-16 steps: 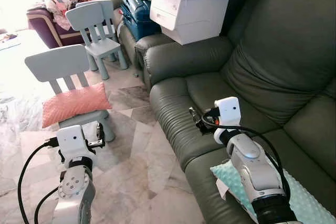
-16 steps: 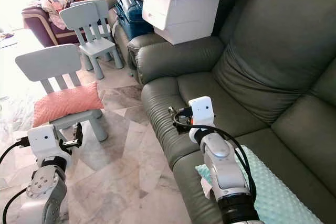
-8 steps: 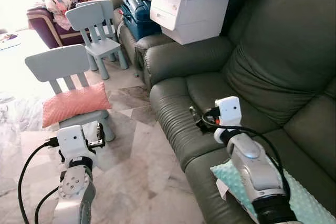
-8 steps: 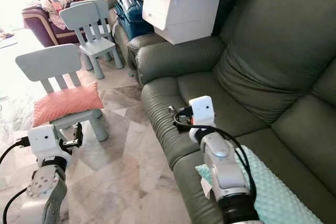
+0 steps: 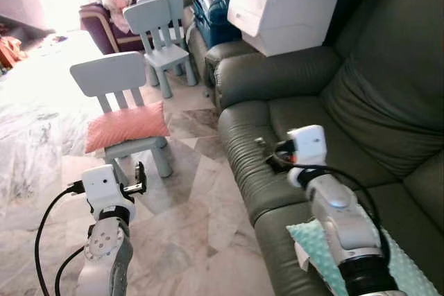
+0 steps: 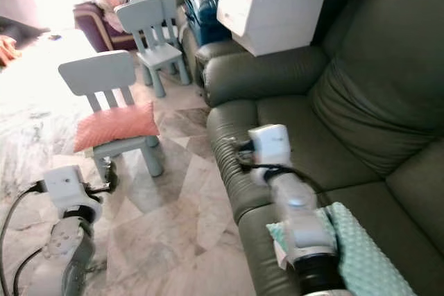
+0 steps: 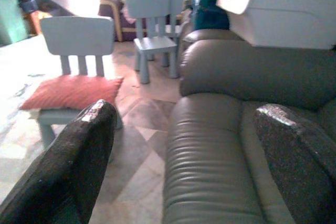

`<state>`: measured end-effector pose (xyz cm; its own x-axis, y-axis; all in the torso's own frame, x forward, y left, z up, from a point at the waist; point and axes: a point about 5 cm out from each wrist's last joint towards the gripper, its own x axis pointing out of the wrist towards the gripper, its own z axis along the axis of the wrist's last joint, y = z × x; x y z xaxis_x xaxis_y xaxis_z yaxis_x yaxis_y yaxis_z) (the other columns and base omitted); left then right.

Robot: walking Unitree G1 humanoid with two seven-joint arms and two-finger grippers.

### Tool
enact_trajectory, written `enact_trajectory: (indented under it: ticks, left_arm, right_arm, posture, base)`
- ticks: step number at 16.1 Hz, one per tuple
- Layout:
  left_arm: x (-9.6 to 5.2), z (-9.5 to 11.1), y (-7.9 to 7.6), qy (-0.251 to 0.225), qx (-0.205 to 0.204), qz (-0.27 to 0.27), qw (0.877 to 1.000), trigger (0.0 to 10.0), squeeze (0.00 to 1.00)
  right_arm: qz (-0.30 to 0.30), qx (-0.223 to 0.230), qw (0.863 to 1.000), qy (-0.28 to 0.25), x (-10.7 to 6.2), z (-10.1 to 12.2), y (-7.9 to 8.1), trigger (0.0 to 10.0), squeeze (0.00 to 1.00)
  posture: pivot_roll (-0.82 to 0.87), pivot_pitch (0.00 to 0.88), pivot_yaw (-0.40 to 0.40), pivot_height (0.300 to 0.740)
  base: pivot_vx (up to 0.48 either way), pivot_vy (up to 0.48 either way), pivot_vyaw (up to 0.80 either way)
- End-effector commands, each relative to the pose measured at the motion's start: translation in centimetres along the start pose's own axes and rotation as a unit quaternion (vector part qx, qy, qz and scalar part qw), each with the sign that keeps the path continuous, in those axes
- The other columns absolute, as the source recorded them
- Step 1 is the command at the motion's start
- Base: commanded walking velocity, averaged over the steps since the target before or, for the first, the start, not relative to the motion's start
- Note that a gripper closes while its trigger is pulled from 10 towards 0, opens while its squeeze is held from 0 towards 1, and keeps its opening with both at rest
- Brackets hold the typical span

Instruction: Move the pillow to the sofa

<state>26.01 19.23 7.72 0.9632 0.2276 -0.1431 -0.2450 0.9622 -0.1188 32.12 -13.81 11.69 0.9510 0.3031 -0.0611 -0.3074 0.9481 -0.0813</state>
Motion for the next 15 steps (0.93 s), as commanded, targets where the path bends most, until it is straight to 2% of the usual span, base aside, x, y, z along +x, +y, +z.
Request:
enact_trajectory:
  ticks: [1,15]
  left_arm:
    - [0.06,0.33,1.03,-0.004,0.007,0.016,1.000,10.0,0.00]
    - [0.49,0.21,1.06,0.001,0.011,0.016,1.000,10.0,0.00]
  right_arm:
    - [0.020,0.007,1.000,-0.010,0.51,0.48,1.23,10.0,0.00]
    - [0.021,0.014,1.000,-0.016,0.81,0.65,1.27,10.0,0.00]
  posture:
    - [-0.23,0.000,0.082,0.740]
    - [-0.24,0.000,0.094,0.740]
  base:
    - [0.000,0.480,0.00]
    - [0.000,0.480,0.00]
